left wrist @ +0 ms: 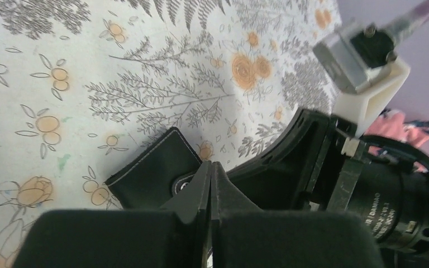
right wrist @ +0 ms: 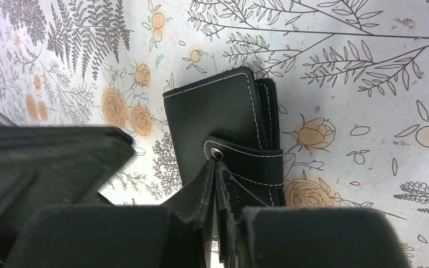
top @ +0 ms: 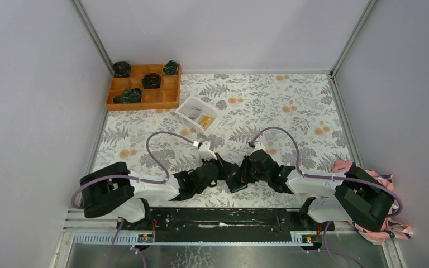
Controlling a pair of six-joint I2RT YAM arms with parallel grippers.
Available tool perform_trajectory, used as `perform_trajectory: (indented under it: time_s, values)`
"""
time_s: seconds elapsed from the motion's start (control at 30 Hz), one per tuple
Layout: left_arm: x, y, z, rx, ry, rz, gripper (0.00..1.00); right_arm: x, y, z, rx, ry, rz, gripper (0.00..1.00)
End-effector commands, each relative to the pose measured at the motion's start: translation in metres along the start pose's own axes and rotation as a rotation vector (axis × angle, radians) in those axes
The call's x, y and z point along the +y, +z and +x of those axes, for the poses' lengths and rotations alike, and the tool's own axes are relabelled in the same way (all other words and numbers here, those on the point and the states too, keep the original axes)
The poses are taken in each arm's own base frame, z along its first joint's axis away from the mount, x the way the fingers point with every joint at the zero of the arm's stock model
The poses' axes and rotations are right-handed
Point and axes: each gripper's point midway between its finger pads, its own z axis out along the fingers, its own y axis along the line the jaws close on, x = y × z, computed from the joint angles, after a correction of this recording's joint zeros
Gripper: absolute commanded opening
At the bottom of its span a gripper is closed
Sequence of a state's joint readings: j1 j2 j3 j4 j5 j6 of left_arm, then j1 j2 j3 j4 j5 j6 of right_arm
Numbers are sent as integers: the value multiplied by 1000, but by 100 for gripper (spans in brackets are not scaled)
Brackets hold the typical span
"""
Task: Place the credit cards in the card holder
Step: Close the card holder at the center of the board.
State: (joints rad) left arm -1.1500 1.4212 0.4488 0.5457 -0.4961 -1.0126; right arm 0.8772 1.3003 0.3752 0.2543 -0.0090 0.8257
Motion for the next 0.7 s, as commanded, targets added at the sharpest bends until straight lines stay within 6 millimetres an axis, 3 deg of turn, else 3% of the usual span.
perform_trajectory:
  time_s: [0.0,0.17,0.23,0.3,0.43,0.67]
  values:
    - [4,6,21,46,162,-50,0,-79,-12,57,194,-62,283,10]
    - [17,19,76,174,286,-96,0,-82,-10,60,205,-62,290,10]
    - [42,22,98,215,353,-219,0,-82,-10,61,206,-61,290,10]
    - [62,21,108,211,392,-286,0,-82,-10,60,205,-62,290,10]
    - [57,16,96,163,358,-275,0,-82,-11,60,205,-60,289,10]
    - [7,-1,30,-29,279,-166,0,-81,-11,58,198,-61,288,10]
